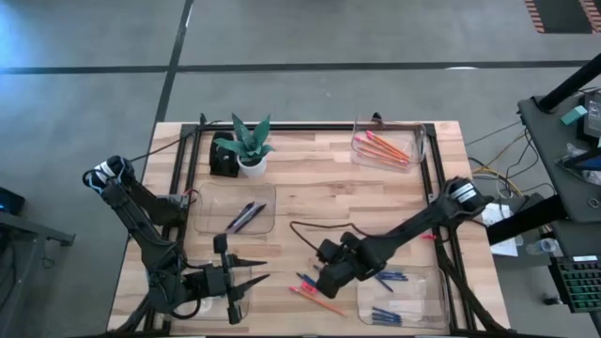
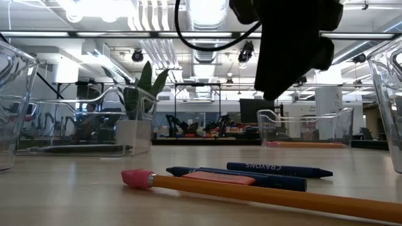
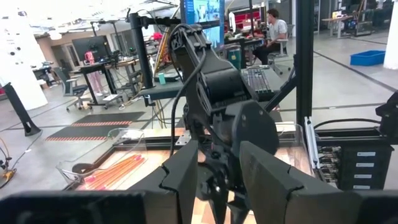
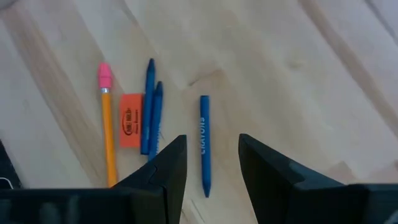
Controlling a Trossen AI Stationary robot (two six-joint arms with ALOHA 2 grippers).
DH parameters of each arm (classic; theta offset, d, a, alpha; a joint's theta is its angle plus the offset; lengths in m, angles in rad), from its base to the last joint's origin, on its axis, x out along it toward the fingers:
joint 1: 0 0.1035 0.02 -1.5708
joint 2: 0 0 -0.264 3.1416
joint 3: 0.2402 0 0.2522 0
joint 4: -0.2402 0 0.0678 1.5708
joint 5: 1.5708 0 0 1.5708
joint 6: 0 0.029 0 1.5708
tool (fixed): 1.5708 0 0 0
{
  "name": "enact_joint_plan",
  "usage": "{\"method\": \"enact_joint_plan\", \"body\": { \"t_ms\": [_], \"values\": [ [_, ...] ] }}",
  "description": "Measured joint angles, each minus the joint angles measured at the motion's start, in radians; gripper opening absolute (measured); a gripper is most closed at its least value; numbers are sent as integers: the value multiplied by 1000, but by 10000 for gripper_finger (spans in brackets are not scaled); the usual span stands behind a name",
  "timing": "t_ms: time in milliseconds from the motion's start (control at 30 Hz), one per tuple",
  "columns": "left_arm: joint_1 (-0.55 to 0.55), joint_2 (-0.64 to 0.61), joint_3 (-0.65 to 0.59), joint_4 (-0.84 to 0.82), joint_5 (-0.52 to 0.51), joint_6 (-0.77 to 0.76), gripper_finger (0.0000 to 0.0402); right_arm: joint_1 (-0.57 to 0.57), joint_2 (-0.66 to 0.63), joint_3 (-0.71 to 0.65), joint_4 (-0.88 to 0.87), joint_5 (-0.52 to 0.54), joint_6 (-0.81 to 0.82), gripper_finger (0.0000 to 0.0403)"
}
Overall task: Sort crayons/erasers/pens/pencils in bins
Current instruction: Put the blue crayon into the bottom right transparent bin
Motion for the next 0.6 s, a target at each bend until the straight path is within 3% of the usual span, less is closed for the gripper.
{"method": "enact_joint_plan", "body": {
  "t_ms": [600],
  "values": [
    [0, 0, 0, 2, 0, 0, 107, 1, 121, 19, 52, -33, -29, 137]
  ]
}}
